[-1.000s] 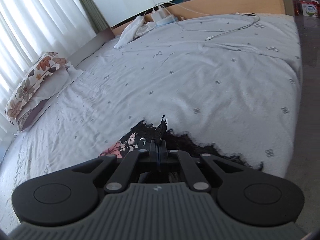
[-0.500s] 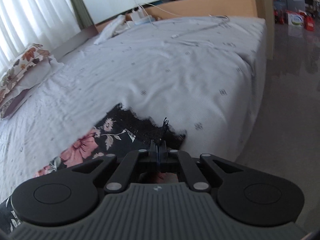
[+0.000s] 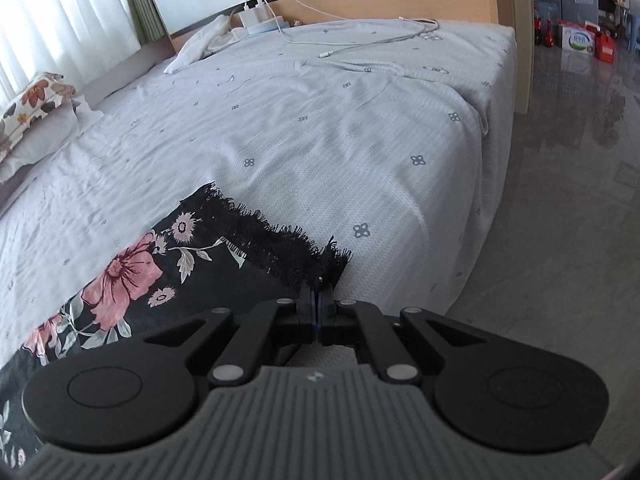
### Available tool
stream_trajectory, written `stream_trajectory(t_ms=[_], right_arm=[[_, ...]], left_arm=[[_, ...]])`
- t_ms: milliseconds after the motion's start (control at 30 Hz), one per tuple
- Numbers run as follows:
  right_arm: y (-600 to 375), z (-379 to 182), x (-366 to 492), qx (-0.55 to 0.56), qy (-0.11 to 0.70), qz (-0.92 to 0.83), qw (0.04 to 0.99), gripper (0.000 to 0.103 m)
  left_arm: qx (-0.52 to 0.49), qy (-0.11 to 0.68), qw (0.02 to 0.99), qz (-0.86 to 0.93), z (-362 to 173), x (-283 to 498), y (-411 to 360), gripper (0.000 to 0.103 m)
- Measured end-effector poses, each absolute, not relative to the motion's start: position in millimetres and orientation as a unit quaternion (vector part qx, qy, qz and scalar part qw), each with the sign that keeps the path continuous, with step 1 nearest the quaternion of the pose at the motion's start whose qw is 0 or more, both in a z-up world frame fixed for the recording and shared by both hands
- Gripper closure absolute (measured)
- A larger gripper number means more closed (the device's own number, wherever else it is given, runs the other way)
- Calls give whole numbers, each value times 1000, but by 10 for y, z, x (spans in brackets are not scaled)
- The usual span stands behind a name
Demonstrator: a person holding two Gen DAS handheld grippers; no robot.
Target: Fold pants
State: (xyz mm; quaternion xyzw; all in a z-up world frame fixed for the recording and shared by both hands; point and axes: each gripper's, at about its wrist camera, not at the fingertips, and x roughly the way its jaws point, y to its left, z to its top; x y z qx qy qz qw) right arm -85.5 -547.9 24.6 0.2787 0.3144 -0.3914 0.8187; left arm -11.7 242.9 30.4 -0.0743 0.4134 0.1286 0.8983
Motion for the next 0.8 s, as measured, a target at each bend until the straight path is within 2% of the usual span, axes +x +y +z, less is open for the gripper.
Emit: stream_trajectory(t_ms=[33, 67, 100, 133, 167, 200, 233, 333, 533, 667, 800], right_arm=[[-5474, 258, -855, 274, 316, -395, 818, 72], [-5462, 274, -853, 269, 318, -397, 818, 64], [-5441, 293, -853, 263, 320, -399, 818, 58], [-5410, 325, -856, 254, 319, -401, 820, 47], [-5377, 358, -855, 241, 316, -402, 825, 43], [-5331, 395, -843, 225, 315, -400, 831, 42], [-5287, 433, -825, 206, 314, -398, 837, 40], [-5102, 548, -754, 166, 305, -385, 855, 33], [-4546, 710, -498, 139, 289, -291, 902, 28], [-3973, 708, -263, 119, 277, -207, 931, 22], [-3399, 622, -29, 115, 281, -123, 945, 21]], left_arm=[[-78, 413, 899, 124, 327, -125, 2420, 78], [-84, 409, 901, 120, 357, -143, 2415, 68], [-90, 402, 904, 117, 398, -154, 2411, 62], [-93, 393, 908, 114, 437, -170, 2406, 52], [-91, 383, 912, 119, 483, -194, 2395, 36], [-83, 373, 916, 124, 521, -205, 2382, 29], [-73, 362, 920, 128, 554, -216, 2364, 17], [-41, 345, 928, 134, 623, -233, 2293, 14], [-46, 355, 929, 96, 613, -156, 2019, 14], [-40, 343, 936, 60, 554, -96, 1594, 14], [-47, 335, 941, 17, 466, -35, 1127, 14]])
